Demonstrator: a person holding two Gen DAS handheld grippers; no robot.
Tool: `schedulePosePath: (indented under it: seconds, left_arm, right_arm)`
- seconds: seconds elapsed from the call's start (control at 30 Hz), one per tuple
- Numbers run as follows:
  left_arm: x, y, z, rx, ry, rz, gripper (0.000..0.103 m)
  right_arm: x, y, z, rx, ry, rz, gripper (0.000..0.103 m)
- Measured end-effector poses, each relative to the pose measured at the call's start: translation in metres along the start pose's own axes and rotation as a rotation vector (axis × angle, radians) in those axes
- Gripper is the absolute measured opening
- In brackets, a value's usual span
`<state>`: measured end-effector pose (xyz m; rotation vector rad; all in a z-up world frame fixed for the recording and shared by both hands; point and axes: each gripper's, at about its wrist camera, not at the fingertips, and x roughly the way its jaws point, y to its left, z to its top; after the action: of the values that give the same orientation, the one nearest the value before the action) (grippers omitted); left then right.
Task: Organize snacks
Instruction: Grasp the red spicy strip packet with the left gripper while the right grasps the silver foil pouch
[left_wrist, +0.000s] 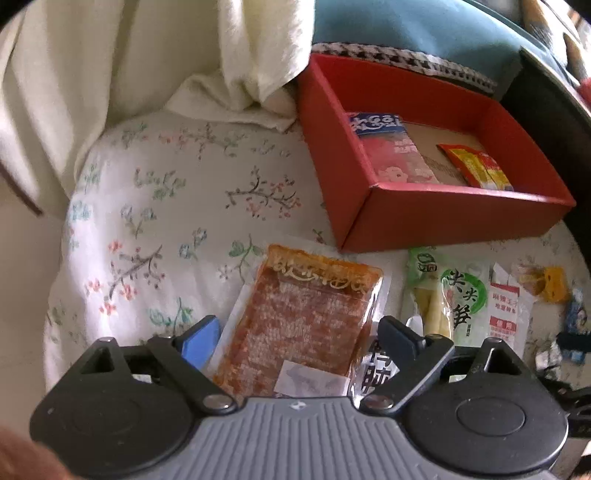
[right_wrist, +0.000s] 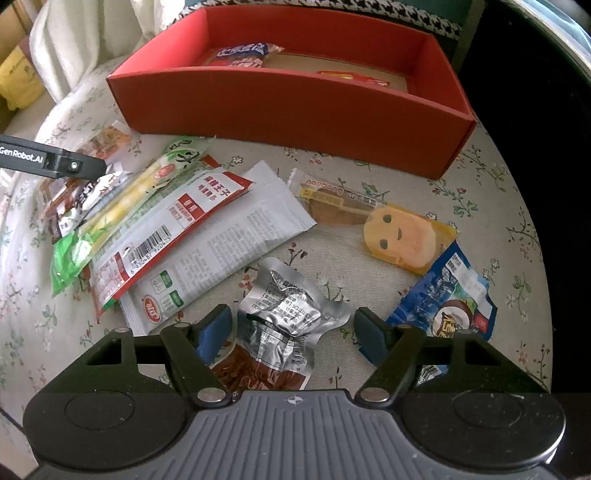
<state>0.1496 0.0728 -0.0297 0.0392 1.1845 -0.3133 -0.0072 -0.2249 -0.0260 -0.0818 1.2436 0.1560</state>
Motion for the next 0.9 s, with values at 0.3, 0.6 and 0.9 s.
schedulePosePath:
  seconds: [0.3, 0.6, 0.9]
  left_arm:
    - [-0.014, 0.004, -0.010, 0.003, -0.018, 0.024, 0.063]
    - [-0.046, 0.008, -0.019, -0.029, -0.091, 0.016, 0.063]
    - [-0.044, -0.004, -0.014, -0.015, -0.068, -0.028, 0.063]
  right_arm:
    - [-0.004, -0.002, -0.005, 0.001, -0.014, 0.001, 0.074]
    - [-0.009, -0.007, -0.004, 0.038, -0.038, -0.010, 0.062]
    - [-0.008, -0.016, -0.002, 0.097, -0.013, -0.013, 0.077]
